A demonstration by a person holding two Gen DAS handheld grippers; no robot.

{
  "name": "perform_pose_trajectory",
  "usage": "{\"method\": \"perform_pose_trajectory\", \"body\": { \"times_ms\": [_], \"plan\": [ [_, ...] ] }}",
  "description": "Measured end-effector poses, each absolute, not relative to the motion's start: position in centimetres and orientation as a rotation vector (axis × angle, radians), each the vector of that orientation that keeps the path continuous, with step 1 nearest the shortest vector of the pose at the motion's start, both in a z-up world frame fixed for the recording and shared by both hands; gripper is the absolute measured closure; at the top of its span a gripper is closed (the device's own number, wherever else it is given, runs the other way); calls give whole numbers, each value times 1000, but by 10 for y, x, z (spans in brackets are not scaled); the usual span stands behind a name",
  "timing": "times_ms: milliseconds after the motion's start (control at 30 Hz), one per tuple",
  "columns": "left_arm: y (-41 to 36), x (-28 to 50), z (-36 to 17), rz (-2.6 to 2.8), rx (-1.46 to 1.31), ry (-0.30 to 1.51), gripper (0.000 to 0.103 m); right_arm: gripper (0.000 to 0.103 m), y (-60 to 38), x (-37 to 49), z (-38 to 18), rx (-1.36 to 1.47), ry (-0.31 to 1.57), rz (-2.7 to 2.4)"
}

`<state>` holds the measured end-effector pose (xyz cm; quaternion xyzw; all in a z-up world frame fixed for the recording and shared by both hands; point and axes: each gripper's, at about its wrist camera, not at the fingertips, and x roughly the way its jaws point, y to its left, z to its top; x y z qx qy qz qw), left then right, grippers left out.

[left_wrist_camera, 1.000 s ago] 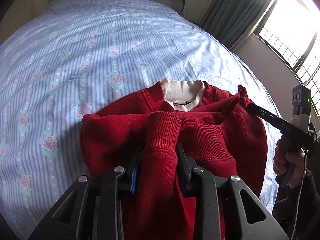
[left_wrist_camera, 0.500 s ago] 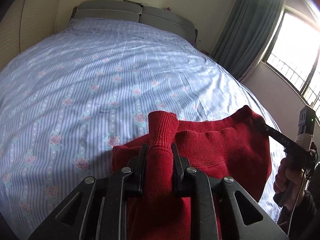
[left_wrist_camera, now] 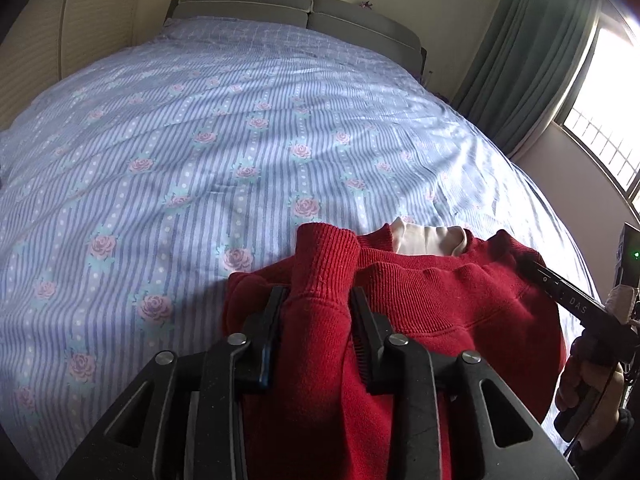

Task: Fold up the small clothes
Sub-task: 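Open both tools and smooth the folded sweatshirt flat on the bed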

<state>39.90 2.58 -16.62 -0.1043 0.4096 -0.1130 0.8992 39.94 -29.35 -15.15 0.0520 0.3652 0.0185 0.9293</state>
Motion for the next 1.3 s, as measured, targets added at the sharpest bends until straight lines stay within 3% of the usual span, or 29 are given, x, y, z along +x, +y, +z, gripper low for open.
{"method": "perform_pose_trajectory", "body": {
  "times_ms": [33,67,100,300,500,733,1000,1300],
  "plan": [
    [25,395,-162,-231,-209,839,55,44,-295,394,-146,101,729,19],
    [23,391,-156,-216,-194,827,41,41,-297,388,-140,102,707,13],
    [22,386,-151,-204,-177,809,34,41,-299,381,-135,103,687,15],
    [9,355,-127,-161,-114,755,28,41,-287,339,-115,59,630,61],
    [-13,329,-126,-144,-34,712,23,41,-260,318,-123,27,628,143],
    [-12,333,-154,-103,-38,784,21,41,-252,331,-159,52,767,157],
    [-3,342,-182,-101,-82,819,17,26,-258,337,-174,67,802,137],
    [-7,326,-158,-81,-73,757,18,25,-265,329,-158,120,798,116]
  ]
}}
